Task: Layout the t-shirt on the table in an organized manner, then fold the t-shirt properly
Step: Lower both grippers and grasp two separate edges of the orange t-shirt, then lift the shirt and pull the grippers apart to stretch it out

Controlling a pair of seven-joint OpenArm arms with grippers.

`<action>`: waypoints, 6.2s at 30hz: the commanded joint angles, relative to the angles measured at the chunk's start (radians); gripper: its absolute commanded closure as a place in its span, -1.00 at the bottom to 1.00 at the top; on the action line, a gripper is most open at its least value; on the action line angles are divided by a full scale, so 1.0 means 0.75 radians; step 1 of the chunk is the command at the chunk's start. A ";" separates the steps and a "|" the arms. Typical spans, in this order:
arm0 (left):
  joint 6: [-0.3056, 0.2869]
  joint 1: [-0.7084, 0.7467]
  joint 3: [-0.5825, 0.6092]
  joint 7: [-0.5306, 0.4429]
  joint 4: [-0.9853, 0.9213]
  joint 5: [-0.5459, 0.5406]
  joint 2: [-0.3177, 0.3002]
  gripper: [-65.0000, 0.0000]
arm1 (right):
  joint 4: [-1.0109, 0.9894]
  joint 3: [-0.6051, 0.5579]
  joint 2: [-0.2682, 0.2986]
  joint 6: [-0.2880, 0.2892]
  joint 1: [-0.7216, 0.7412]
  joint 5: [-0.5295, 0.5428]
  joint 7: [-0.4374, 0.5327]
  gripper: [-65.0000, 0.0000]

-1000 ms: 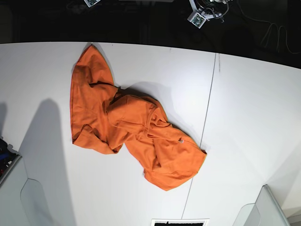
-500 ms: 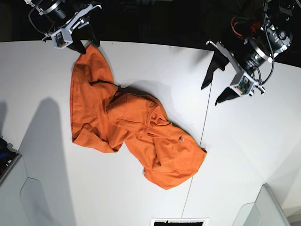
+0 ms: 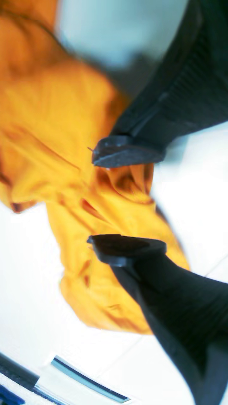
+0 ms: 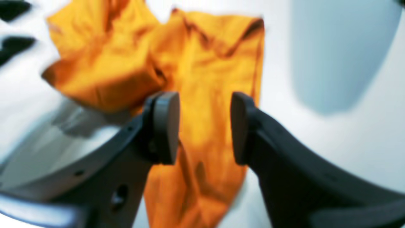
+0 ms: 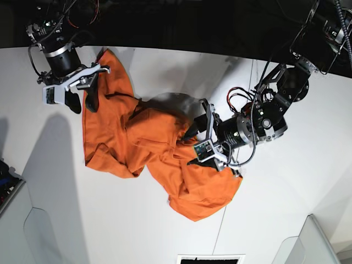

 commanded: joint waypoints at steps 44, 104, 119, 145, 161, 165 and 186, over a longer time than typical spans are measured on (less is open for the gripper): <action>-0.143 -0.258 0.193 -0.354 -0.087 0.211 -0.136 0.74 | -0.237 0.010 -0.022 -0.030 0.190 -0.110 0.031 0.20; -0.278 -0.174 0.190 -0.463 -0.052 -0.141 -0.533 1.00 | -0.769 0.237 0.192 -0.031 0.416 -0.100 0.072 0.20; -0.278 -0.133 0.188 -0.444 0.007 -0.151 -0.711 0.01 | -0.768 0.304 0.344 -0.049 0.514 0.002 0.102 0.20; -0.278 0.285 0.083 -0.112 0.534 -0.065 -0.328 0.01 | -0.424 0.351 0.228 0.219 0.541 0.389 -0.389 0.20; -0.136 0.285 0.083 -0.127 0.075 0.218 -0.108 0.36 | -0.520 0.351 0.221 0.218 0.352 0.358 -0.378 0.20; -0.135 0.284 0.082 -0.128 0.076 0.217 -0.116 0.97 | -0.641 0.351 0.224 0.219 0.349 0.357 -0.298 0.20; -0.218 0.420 0.070 0.061 0.724 -0.063 -0.600 1.00 | -0.865 0.360 0.453 0.195 0.352 0.269 -0.123 0.20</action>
